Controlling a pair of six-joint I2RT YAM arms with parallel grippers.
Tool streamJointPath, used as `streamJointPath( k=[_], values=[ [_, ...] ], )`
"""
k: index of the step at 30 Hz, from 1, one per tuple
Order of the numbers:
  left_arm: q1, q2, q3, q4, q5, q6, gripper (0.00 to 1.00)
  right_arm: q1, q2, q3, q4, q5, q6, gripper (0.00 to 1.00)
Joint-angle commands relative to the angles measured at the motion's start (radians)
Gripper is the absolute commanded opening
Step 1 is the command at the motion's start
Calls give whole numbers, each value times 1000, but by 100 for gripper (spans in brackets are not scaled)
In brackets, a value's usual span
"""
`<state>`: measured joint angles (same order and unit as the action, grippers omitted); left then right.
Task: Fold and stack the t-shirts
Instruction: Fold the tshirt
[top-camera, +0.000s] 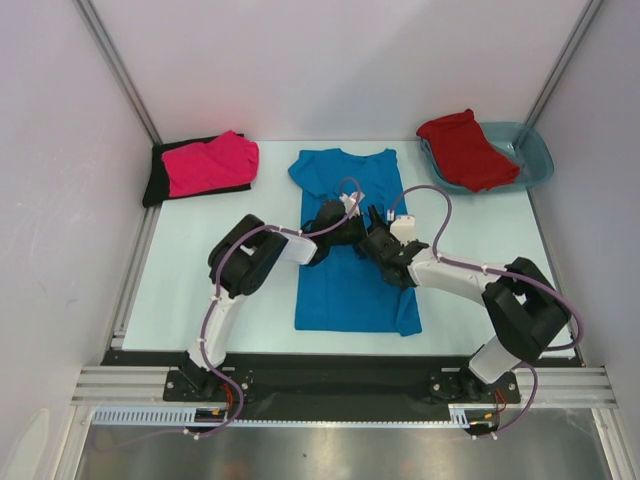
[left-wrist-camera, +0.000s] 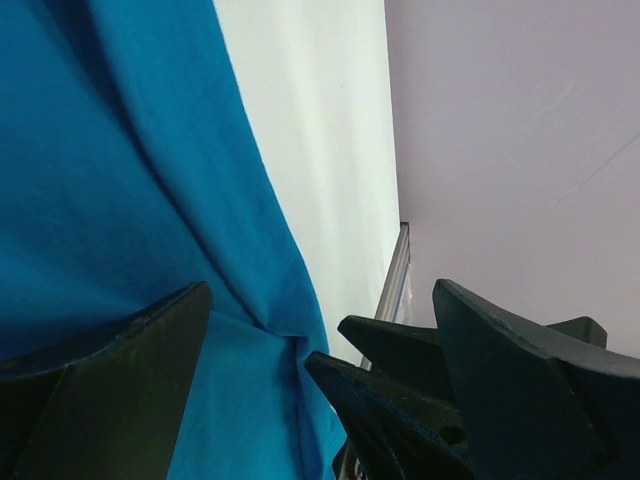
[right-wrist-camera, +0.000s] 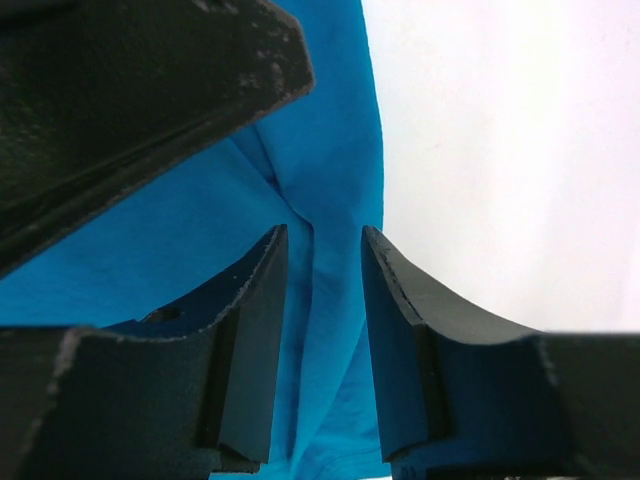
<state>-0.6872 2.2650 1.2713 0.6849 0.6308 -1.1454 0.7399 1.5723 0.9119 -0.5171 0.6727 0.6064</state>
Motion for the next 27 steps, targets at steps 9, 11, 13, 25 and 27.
streamJointPath(
  k=[9,11,13,25,27],
  values=[
    [-2,-5,10,30,21,-1,100,-7,88,48,-12,19,0,35],
    [-2,-5,11,28,20,1,100,-7,88,47,-12,19,1,33],
    [-2,-5,11,25,18,4,100,-8,83,48,-14,21,1,26],
    [-2,8,17,10,23,13,100,18,11,65,-69,65,-7,9],
    [-2,8,19,7,21,18,100,24,-3,68,-77,65,0,8]
  ],
)
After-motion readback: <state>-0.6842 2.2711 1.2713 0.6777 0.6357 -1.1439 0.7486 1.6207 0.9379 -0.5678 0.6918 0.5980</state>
